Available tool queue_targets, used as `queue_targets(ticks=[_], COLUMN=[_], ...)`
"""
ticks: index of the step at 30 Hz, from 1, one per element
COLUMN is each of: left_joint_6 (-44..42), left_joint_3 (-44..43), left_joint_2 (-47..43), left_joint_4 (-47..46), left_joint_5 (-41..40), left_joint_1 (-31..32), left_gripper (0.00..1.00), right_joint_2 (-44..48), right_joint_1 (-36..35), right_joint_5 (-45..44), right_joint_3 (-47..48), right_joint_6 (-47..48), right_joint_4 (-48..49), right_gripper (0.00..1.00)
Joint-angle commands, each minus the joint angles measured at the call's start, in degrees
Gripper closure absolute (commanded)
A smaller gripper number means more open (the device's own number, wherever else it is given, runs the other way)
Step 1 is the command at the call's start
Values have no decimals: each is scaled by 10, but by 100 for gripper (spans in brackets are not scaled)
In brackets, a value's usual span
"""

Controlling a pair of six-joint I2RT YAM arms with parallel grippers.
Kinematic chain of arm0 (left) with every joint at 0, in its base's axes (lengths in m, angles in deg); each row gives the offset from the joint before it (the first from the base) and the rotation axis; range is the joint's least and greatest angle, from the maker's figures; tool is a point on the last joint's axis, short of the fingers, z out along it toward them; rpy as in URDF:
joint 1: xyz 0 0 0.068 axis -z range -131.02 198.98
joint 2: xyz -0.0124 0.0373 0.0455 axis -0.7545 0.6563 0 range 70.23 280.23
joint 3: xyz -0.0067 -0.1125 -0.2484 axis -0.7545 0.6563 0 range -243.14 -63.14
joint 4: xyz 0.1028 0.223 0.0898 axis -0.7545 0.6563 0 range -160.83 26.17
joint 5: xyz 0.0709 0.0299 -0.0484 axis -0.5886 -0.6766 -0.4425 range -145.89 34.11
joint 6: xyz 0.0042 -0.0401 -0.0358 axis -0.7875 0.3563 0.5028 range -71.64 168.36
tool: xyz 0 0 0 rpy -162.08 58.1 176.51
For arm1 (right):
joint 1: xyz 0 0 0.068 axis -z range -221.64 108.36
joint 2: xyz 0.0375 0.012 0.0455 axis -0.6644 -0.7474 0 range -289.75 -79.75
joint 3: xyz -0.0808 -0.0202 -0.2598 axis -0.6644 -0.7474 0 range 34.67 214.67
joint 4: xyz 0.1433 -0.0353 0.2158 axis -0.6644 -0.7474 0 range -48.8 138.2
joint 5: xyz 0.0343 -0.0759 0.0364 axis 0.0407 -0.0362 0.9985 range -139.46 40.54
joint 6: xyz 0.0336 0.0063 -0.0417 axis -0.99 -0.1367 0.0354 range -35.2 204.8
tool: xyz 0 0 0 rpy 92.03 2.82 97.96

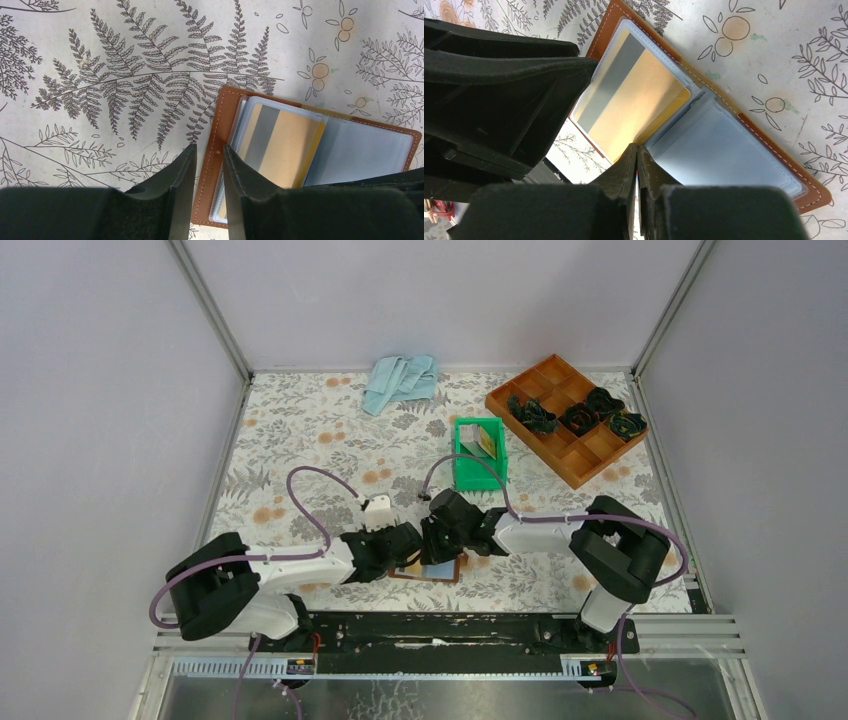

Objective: Put the credit cards into the card holder
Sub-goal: Insert the credit card into the card holder, then pick up the credit card from the storage box.

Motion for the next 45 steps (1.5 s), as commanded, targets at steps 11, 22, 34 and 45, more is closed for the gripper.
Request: queue_targets(ticks=[11, 22, 34, 45], left_joint_6=[7, 10, 8, 6], left_joint_3=[3, -1, 12, 20], left_joint_2=[-17, -25, -13, -15], left_joint_4=[69, 70, 50, 42], left_joint_5=[-16, -24, -14, -5], left_joint_1=[5, 5, 5, 5], left_gripper=[66, 63, 65, 66], right_joint_2=[74, 119, 36, -118], right_joint_1=[-7, 44, 180, 263], right_joint_5=[-56, -173, -241, -250], right_joint_3=[11, 49, 221, 411], right_joint_6=[32, 97, 201, 250], right_joint_4=[-32, -104, -162, -210], right_gripper=[78, 62, 52, 48])
